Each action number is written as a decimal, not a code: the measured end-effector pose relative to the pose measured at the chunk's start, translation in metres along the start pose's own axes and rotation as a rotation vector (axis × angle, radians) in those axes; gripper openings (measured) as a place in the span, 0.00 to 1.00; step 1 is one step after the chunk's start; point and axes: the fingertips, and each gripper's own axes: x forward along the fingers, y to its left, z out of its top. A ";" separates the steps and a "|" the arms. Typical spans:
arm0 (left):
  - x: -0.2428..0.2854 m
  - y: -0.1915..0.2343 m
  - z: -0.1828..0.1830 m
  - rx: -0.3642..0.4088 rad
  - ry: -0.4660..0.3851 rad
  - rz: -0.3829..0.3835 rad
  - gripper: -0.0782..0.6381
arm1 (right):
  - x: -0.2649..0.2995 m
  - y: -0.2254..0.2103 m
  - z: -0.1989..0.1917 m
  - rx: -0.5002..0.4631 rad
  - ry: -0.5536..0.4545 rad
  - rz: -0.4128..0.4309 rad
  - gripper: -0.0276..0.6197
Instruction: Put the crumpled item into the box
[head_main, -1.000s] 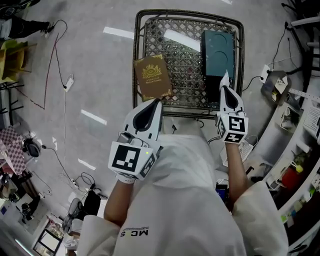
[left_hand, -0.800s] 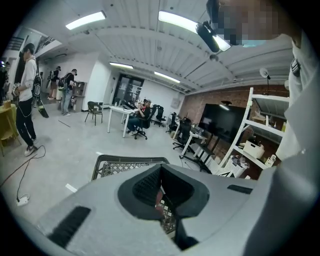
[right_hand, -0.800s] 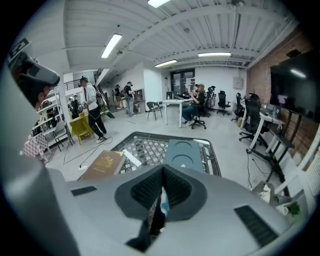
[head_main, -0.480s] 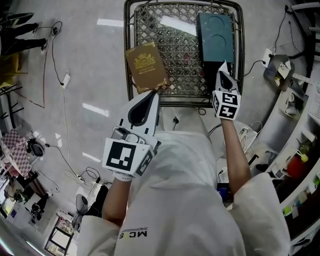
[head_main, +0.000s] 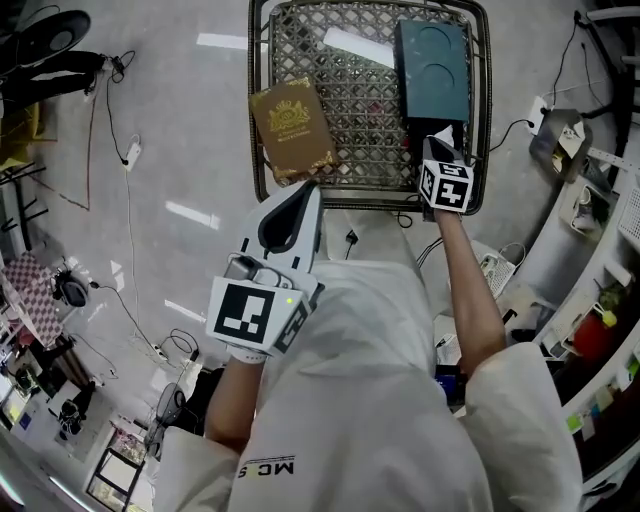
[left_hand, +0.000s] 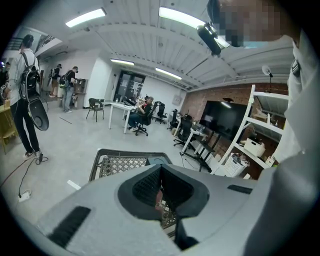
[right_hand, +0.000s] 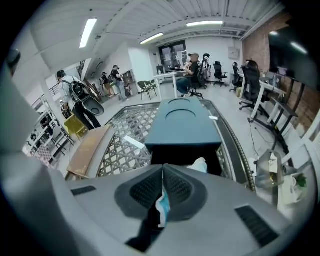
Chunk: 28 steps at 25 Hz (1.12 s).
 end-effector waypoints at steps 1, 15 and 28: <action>0.000 -0.001 0.000 0.002 0.000 0.000 0.14 | 0.003 0.002 -0.001 0.008 0.010 0.011 0.07; -0.008 -0.010 0.009 0.020 -0.035 -0.003 0.14 | -0.011 -0.001 0.008 0.043 0.010 0.057 0.16; -0.033 -0.009 0.022 0.004 -0.121 0.026 0.14 | -0.069 0.018 0.044 -0.023 -0.077 0.108 0.14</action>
